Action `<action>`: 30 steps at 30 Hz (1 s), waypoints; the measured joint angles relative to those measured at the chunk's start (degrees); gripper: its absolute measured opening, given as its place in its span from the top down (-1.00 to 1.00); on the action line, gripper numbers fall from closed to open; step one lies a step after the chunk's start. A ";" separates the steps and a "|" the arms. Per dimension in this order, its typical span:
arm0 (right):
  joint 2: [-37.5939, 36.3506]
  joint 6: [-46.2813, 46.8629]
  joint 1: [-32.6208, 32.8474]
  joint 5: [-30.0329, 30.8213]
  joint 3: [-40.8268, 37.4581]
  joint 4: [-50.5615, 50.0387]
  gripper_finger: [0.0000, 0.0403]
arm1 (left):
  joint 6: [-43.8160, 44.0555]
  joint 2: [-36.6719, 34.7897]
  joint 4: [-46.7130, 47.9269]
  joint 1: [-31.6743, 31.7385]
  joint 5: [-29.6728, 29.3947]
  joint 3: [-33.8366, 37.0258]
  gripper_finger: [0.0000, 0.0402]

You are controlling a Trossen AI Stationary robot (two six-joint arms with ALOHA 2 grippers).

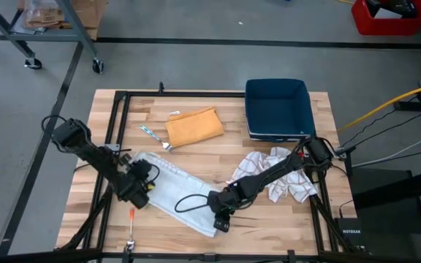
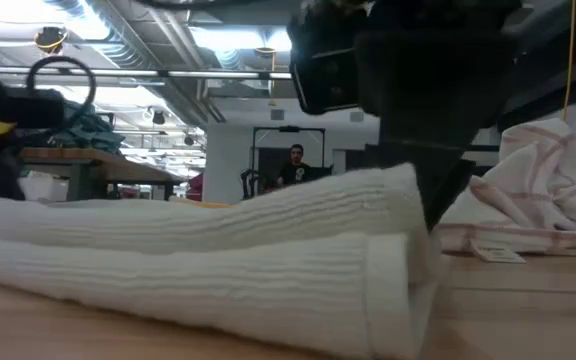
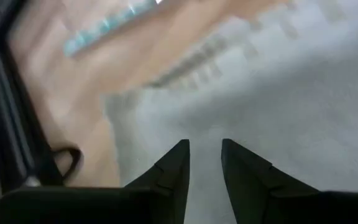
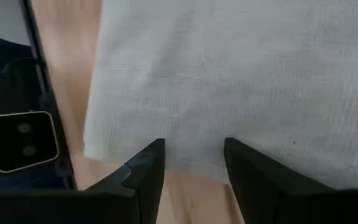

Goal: Fold towel
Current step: Fold the left white towel

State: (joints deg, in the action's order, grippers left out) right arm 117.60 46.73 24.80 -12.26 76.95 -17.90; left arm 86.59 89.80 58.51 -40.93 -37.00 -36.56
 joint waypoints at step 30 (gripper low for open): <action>-0.33 -21.23 -4.37 18.11 13.93 -22.26 0.16 | -15.63 -9.36 -6.84 1.10 11.16 -11.41 0.57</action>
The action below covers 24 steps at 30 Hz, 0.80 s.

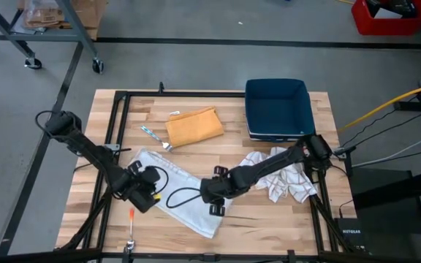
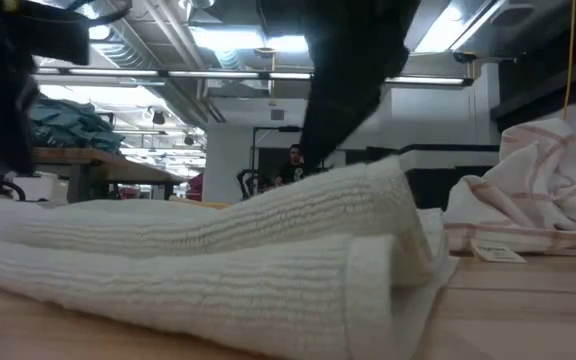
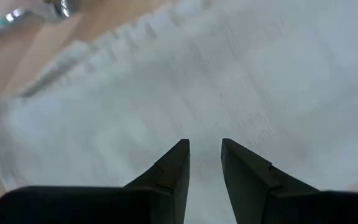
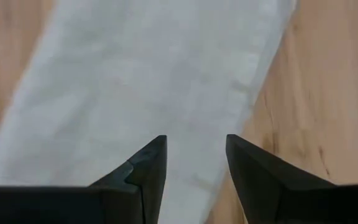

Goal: Fold towel
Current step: Fold the left white towel

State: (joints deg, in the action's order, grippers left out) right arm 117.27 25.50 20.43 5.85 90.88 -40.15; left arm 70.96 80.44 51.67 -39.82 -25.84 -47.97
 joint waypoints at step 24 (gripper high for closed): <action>0.00 4.23 -0.20 -3.51 -11.25 13.82 0.16 | 28.03 2.89 -9.06 -1.06 -2.55 14.65 0.57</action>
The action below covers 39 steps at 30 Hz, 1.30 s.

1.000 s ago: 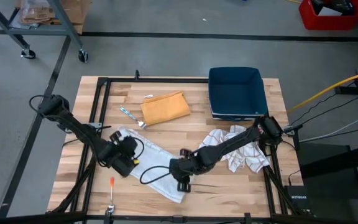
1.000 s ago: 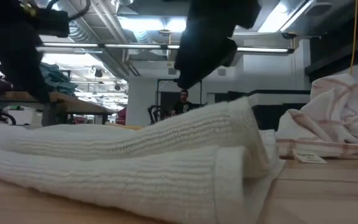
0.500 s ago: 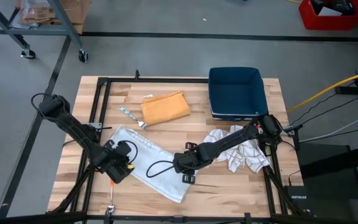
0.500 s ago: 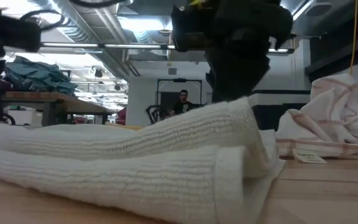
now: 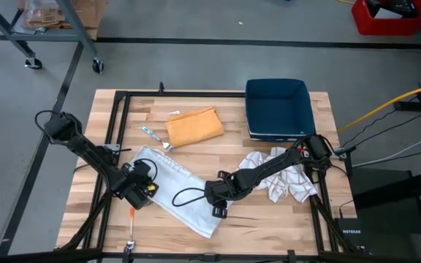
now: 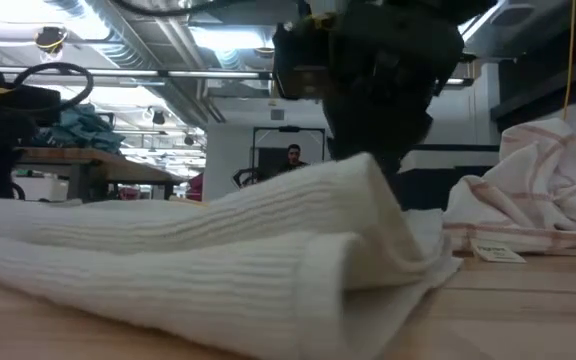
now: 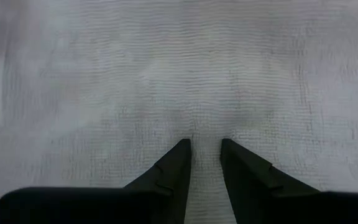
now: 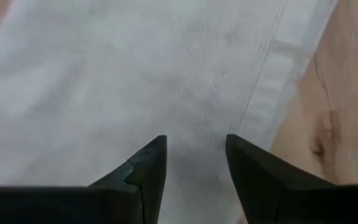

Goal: Fold towel
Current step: Fold the left white towel

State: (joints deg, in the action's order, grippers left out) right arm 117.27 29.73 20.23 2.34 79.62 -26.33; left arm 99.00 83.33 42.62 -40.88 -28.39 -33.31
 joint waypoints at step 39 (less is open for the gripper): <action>7.96 -8.11 3.02 -7.94 17.11 13.64 0.16 | -46.25 -7.08 0.17 13.79 -7.99 -11.17 0.57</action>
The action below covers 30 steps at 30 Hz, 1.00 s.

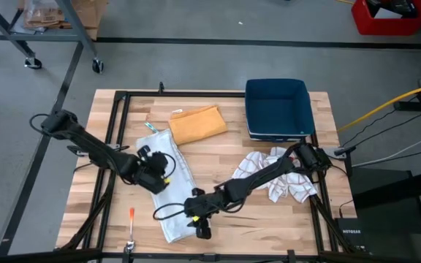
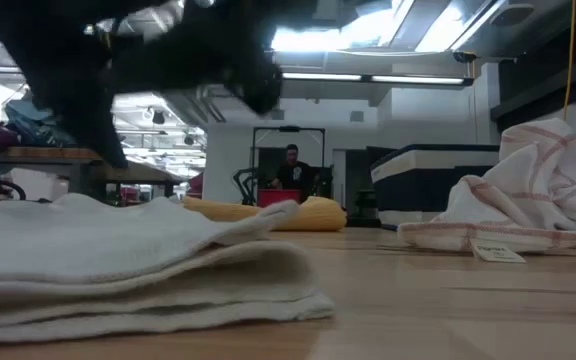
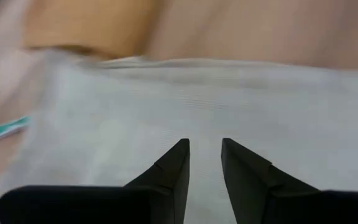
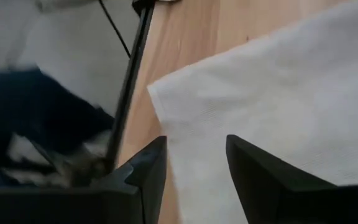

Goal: Fold towel
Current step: Fold the left white towel

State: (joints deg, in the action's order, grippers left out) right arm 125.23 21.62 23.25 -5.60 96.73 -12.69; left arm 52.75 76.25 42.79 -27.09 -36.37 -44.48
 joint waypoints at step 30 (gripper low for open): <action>-0.16 -32.65 -0.01 3.49 12.04 -28.30 0.16 | -6.48 0.03 -21.26 -10.07 32.99 -4.12 0.57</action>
State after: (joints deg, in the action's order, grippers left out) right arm 125.08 -11.03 23.24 -2.11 108.77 -40.99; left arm 46.27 76.28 21.54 -37.16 -3.39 -48.60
